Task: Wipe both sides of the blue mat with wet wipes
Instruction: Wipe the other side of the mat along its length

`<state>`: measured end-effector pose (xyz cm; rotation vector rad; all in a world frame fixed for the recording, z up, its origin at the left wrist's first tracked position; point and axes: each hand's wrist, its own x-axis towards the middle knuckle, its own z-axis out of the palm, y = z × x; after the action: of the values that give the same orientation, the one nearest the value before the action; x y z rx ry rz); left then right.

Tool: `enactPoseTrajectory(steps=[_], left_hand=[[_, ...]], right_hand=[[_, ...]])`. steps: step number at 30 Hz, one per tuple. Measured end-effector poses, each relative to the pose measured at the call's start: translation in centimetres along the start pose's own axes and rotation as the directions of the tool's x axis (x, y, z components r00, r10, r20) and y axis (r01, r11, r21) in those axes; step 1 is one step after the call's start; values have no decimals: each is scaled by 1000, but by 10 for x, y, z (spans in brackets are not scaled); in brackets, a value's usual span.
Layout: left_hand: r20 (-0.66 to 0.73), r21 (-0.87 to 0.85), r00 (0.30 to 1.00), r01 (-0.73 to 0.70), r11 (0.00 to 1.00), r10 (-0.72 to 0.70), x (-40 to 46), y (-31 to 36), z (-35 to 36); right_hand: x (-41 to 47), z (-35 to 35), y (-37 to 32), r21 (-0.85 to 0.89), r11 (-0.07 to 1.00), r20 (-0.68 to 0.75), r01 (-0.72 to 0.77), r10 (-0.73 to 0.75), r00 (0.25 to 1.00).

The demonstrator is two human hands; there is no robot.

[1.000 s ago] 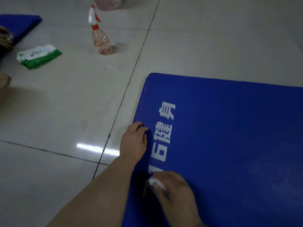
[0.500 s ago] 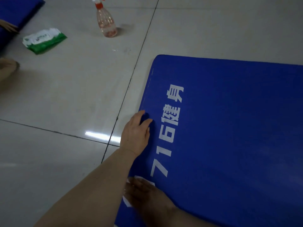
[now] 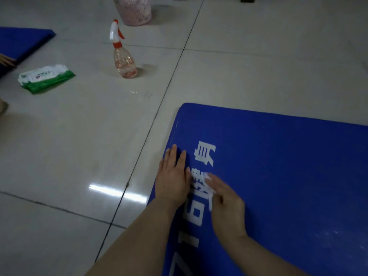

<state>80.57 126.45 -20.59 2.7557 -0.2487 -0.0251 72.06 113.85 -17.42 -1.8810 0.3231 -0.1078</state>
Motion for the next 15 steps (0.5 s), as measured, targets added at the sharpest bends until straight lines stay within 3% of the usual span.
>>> enactPoseTrajectory(steps=[4, 8, 11, 15], left_hand=[[-29, -1, 999, 23, 1000, -23, 1, -1, 13], [-105, -40, 994, -14, 999, 10, 2, -5, 15], [-126, -43, 991, -41, 998, 35, 2, -8, 19], [-117, -74, 993, -44, 996, 35, 5, -13, 20]], right_hand=[[80, 14, -14, -13, 999, -147, -33, 31, 989], [145, 35, -25, -89, 995, -106, 54, -63, 992], [193, 55, -39, -291, 948, 21, 133, -133, 991], [233, 86, -40, -595, 735, 306, 326, -168, 937]])
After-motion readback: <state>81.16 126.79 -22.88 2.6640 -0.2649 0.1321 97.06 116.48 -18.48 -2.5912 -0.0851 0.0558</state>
